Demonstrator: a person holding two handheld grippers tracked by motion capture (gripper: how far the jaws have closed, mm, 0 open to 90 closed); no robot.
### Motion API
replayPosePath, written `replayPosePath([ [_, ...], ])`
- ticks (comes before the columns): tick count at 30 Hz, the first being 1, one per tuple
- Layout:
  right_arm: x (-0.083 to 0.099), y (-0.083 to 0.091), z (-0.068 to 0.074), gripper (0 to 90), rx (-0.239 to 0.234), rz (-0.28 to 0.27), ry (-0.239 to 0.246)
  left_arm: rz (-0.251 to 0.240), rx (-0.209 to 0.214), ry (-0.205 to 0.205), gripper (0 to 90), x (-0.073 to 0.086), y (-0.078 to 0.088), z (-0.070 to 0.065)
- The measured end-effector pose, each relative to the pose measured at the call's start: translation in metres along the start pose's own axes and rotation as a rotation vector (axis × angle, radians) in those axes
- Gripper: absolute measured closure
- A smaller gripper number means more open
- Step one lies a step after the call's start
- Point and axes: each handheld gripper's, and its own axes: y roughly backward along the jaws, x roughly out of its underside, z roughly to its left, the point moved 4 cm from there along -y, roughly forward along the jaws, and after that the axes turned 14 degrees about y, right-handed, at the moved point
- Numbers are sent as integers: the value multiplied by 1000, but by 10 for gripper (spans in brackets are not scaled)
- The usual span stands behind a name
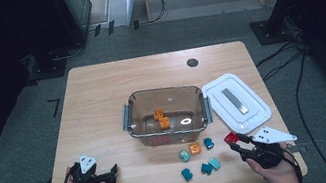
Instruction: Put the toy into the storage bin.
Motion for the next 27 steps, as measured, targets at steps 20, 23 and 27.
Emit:
replayPosePath([
  [20,-56,16,0,602,-50,-58,42,-1,0,1,14,0,0,0],
  [23,-65,16,-1,602,-62,-44,53,0,0,0,14,0,0,0],
  [27,-77,14,-3,602,-87,-26,75,1,0,-1,14,0,0,0],
])
